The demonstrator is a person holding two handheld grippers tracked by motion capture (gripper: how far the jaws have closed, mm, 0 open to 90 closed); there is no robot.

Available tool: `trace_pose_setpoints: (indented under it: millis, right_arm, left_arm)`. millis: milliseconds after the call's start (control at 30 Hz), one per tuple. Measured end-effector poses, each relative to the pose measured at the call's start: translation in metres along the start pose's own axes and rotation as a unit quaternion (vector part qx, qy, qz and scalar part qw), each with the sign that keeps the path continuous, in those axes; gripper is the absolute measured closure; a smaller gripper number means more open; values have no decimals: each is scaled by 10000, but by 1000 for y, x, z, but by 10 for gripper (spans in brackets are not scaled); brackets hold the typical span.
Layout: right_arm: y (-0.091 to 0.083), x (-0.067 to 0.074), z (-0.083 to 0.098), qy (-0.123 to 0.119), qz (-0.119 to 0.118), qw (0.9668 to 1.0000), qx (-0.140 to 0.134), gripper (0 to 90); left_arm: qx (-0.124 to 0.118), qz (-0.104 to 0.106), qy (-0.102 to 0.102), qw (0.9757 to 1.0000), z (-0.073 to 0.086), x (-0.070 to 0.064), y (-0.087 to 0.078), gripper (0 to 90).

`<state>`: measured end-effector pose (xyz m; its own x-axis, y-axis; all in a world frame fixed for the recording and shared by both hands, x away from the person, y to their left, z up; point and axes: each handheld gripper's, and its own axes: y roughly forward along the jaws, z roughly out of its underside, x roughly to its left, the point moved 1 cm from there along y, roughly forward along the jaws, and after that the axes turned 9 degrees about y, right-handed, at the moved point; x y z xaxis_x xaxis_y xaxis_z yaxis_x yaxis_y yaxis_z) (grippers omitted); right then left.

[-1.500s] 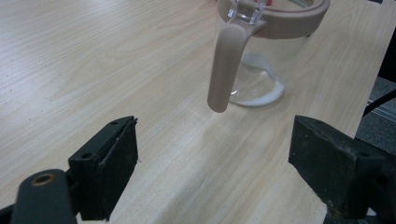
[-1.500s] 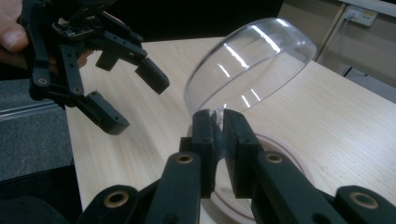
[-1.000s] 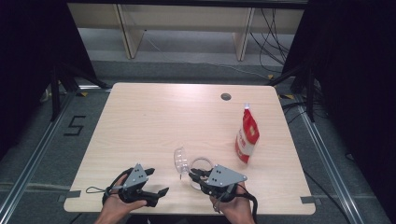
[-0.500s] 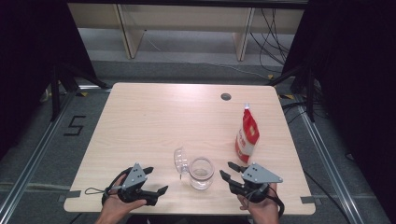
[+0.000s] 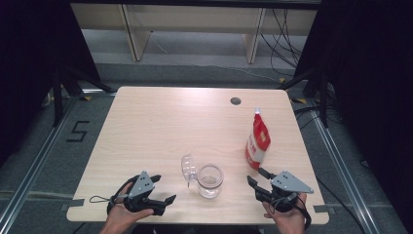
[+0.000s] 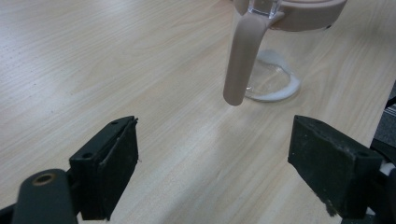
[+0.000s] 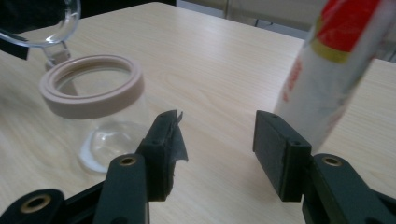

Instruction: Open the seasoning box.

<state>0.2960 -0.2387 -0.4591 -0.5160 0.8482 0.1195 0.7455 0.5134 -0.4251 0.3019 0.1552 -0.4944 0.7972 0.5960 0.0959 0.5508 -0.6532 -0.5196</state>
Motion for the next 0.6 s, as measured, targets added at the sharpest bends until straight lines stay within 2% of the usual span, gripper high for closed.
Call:
trace_pose_setpoints:
  millis: [67,100,167,200,233,267,333,367,433,467,500,533,567,600]
  right_arm:
    - [-1,-1,1,96,62,9999,-11,505]
    - [-2,-5,1,111,147,9998,-21,484]
    - [-2,-10,1,93,144,9998,-28,471]
    - [-3,-9,2,213,249,9995,-28,463]
    - [-1,-13,2,104,207,9997,-65,453]
    - [-1,-14,3,192,224,9996,-51,450]
    - [-1,-16,3,124,248,9996,-45,433]
    - [1,-18,3,139,347,9993,-23,402]
    - [1,-20,3,99,379,9992,-57,379]
    - [3,-22,3,78,294,9995,-22,370]
    - [3,-24,3,36,340,9994,-25,361]
    - [4,-24,5,114,374,9992,-6,349]
    - [6,-27,6,181,261,9995,27,338]
    - [7,-28,7,199,308,9993,22,331]
  left_arm:
    - [80,-26,55,9999,0,1,-1,157]
    - [-34,-10,-85,10000,0,-1,0,157]
    - [-36,-21,-66,10000,0,0,0,157]
    - [-38,-19,-31,10000,0,0,0,157]
    - [-32,-17,-52,10000,0,0,0,157]
    - [-28,-21,-83,10000,0,-1,0,157]
    - [-9,-39,-89,10000,0,0,-1,157]
    - [0,-25,-36,10000,-1,1,-1,157]
    - [-42,-13,-60,10000,-2,1,0,158]
    - [-37,-4,24,10000,-2,2,0,157]
    - [-64,8,-1,10000,-2,2,1,157]
    - [-36,9,24,10000,-2,2,1,158]
    - [-37,8,21,10000,-2,2,1,157]
    - [-45,10,8,10000,-2,2,1,157]
